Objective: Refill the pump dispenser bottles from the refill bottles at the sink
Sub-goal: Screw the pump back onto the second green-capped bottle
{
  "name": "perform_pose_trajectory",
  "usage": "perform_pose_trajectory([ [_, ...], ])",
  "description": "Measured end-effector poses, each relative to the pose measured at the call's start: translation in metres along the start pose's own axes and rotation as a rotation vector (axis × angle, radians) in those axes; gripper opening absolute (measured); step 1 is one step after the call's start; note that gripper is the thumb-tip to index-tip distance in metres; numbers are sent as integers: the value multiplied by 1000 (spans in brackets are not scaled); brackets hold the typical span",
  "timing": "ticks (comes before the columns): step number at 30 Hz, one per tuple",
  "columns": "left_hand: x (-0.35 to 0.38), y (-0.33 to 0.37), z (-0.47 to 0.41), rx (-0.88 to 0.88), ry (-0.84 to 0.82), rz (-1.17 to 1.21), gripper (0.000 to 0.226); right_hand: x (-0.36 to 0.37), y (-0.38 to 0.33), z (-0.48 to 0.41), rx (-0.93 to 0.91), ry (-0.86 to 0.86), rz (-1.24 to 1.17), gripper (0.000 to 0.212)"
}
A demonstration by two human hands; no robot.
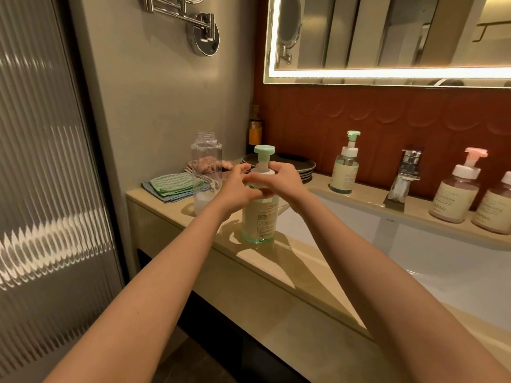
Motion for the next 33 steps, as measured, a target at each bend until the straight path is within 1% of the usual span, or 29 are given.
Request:
perform_pose_trajectory([
  [3, 0, 0, 0, 10, 42, -26, 80, -11, -6, 1, -3, 215, 313, 34],
  [5, 1, 1, 1, 19, 58, -42, 74, -14, -10, 3, 7, 309, 415, 37],
  [6, 1, 1, 1, 24, 60, -50, 73, -12, -10, 2, 0, 297, 404, 40],
  [7, 1, 2, 0, 28, 59, -57, 71, -10, -8, 0, -7, 246, 349, 46],
  [9, 1, 1, -1, 15, 47, -55, 70, -4, -3, 0, 10, 100, 157, 54],
  [10, 1, 1, -1, 8, 39, -49, 70, -3, 0, 0, 19, 53, 74, 51],
  [11, 1, 0, -1, 6, 35, -45, 71, -4, 1, 0, 13, 45, 48, 46],
  [12, 2, 0, -1, 7, 38, -49, 73, -6, 0, 1, 4, 69, 76, 44],
  [14, 1, 1, -1, 15, 55, -65, 73, -12, -6, 1, -31, 179, 243, 44],
  [15, 1, 1, -1, 17, 59, -68, 72, -15, -10, 2, -51, 235, 330, 40],
  [17, 2, 1, -1, 26, 65, -78, 71, -15, -13, 3, -54, 295, 396, 37],
  [19, 1, 1, -1, 31, 65, -88, 69, -12, -11, 0, -55, 261, 374, 41],
  [22, 2, 1, 0, 28, 43, -89, 70, -5, -6, -9, -77, 107, 336, 43],
  [24, 3, 2, -1, 27, 31, -105, 73, -4, -5, -10, -60, 48, 346, 43],
  [26, 2, 3, -2, 25, 41, -123, 75, -6, -7, -11, -44, 68, 424, 43],
  [31, 3, 5, 2, 49, 117, -130, 73, -10, -15, -4, 28, 217, 731, 46],
  [33, 4, 5, 3, 53, 118, -119, 74, -10, -18, -5, 4, 183, 823, 56],
])
Point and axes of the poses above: each hand's wrist, its own z-axis away from the middle knuckle, its own x-axis out of the palm, y = z × x, the point moved 8 cm from there along -z, towards the middle knuckle, and after that the axes turned 3 degrees about -x, right-handed, at the moved point
